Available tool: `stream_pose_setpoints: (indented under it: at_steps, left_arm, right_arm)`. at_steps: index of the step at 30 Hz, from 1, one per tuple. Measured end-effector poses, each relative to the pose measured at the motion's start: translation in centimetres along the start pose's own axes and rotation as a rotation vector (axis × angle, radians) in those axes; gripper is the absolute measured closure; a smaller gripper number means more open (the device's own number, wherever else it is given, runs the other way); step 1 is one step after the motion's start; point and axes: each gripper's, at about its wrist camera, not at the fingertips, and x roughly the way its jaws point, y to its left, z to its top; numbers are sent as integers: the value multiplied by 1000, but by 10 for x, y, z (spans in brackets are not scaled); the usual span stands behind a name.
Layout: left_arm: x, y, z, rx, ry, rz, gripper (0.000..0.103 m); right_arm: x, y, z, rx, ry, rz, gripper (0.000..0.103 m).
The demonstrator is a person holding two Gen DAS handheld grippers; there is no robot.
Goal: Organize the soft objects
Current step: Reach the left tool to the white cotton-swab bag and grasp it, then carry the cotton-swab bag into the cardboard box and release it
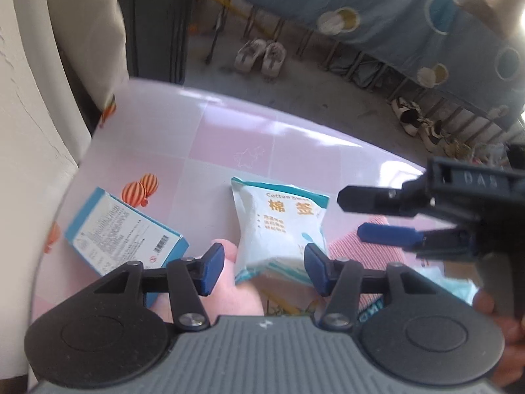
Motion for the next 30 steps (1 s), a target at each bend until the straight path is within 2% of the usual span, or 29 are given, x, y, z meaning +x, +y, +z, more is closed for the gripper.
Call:
stream_pose_setpoints:
  at_steps: [5,7,10,12,14,19,21,22,23,27,30]
  left_arm:
    - [40,5,20,-66,106,6,49]
    - [49,7,22,-82,122,6,49]
    - [57,9,25,-106,127,-5,50]
    - [63,8,26,-111,139,-10,55]
    - [69,5,25,-114,147,6,56]
    - [71,-1,24,-127,124,17,62]
    - [67,-2,23,-131,102,23,69]
    - [65,-3,23,-131,91,27,71]
    - [63,-4,23,-134,82,31,74]
    - [53,-10,23,-129,47,42,80]
    - [37,-14,25,-118,6,35,81]
  right_arm:
    - [41,-11,16,25,56,-13,44]
    - [53,-16,20,37,78,-30,44]
    - [66,-18,25,36,97,-41,46]
    - [68,-17,27,36,110,-25,46]
    - [70,-15,27,38,122,-25,46]
    - [74,-10,27,27,130,-50,47]
    - [71,-11,26,20,125,-64,60]
    - [71,-12,26,22,126,-67,64]
    - [70,-14,25,32,130,-63,72]
    - [68,-17,21,54,115,-22,78]
    - [56,-17,20,72,96,21,80]
